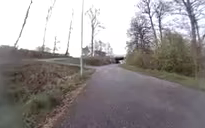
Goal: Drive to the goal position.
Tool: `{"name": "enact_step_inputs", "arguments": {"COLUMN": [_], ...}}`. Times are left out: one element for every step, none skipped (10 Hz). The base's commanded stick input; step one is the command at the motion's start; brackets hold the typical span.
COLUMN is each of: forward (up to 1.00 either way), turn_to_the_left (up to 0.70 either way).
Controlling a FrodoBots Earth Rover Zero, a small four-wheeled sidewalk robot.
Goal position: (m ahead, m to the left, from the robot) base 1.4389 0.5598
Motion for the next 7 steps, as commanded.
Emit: {"name": "enact_step_inputs", "arguments": {"forward": [0.7, 0.7, 0.7, 0.7, 0.7, 0.7, 0.7], "turn_to_the_left": [0.0, 0.0, 0.0, 0.0, 0.0, 0.0, 0.0]}}
